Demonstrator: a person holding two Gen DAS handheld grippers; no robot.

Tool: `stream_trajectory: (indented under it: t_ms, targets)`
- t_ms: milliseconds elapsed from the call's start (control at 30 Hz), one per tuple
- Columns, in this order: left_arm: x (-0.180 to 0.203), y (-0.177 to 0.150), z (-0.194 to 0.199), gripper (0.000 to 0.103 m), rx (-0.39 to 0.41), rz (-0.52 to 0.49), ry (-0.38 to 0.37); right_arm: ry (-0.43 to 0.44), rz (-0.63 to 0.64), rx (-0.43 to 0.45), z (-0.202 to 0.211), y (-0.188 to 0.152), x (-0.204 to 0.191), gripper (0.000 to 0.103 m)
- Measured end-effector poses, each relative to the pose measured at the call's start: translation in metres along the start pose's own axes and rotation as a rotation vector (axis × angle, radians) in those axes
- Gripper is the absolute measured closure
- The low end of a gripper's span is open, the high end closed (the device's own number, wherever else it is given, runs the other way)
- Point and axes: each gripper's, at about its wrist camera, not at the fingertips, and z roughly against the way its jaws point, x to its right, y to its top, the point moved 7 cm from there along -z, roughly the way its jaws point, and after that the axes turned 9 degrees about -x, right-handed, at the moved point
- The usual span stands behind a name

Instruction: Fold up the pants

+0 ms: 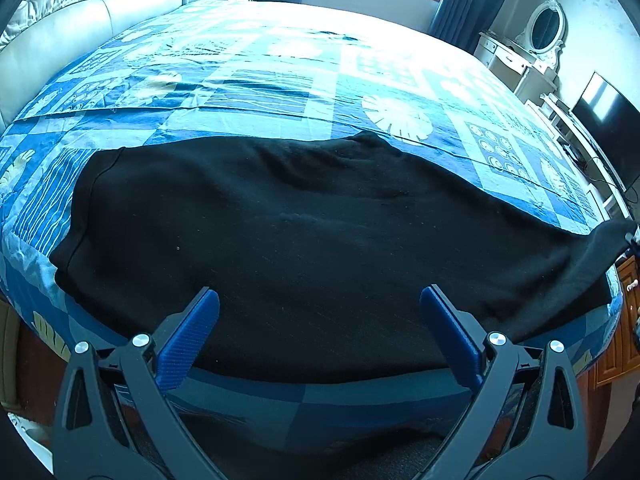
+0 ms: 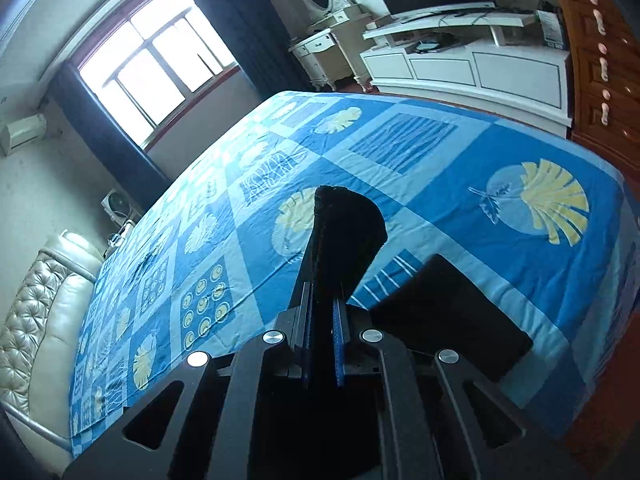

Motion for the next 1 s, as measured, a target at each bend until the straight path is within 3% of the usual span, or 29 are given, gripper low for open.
stream_trajectory:
  t_ms: [233,433,633,700,833,867,933,967,1000]
  targets:
    - [0.003,-0.006,-0.002,0.002,-0.017,-0.005,0.009,0.050,-0.191,-0.044,-0.020,-0.035,0.066,0.095]
    - [-0.002,-0.010,-0.002,0.002,-0.026,0.000,0.017,0.131,-0.314,-0.060,-0.031,-0.057,0.093,0.095]
    - [-0.008,-0.014,-0.002,0.002,-0.028,0.006,0.026,0.223,-0.404,-0.046,-0.032,-0.063,0.102,0.082]
    - [-0.011,-0.015,-0.002,0.002,-0.032,0.013,0.028,0.244,-0.417,-0.033,-0.031,-0.061,0.103,0.071]
    - [-0.015,-0.018,-0.003,0.002,-0.042,0.021,0.030,0.226,-0.438,-0.011,-0.029,-0.052,0.106,0.069]
    - [-0.015,-0.018,-0.002,0.002,-0.043,0.021,0.033,0.206,-0.430,-0.013,-0.030,-0.049,0.107,0.069]
    - [-0.015,-0.019,-0.002,0.002,-0.046,0.019,0.035,0.160,-0.399,-0.024,-0.032,-0.045,0.106,0.083]
    - [-0.014,-0.019,-0.002,0.002,-0.046,0.018,0.034,0.150,-0.385,-0.029,-0.032,-0.044,0.105,0.095]
    - [-0.013,-0.019,-0.001,0.002,-0.044,0.017,0.032,0.141,-0.372,-0.025,-0.030,-0.043,0.107,0.095]
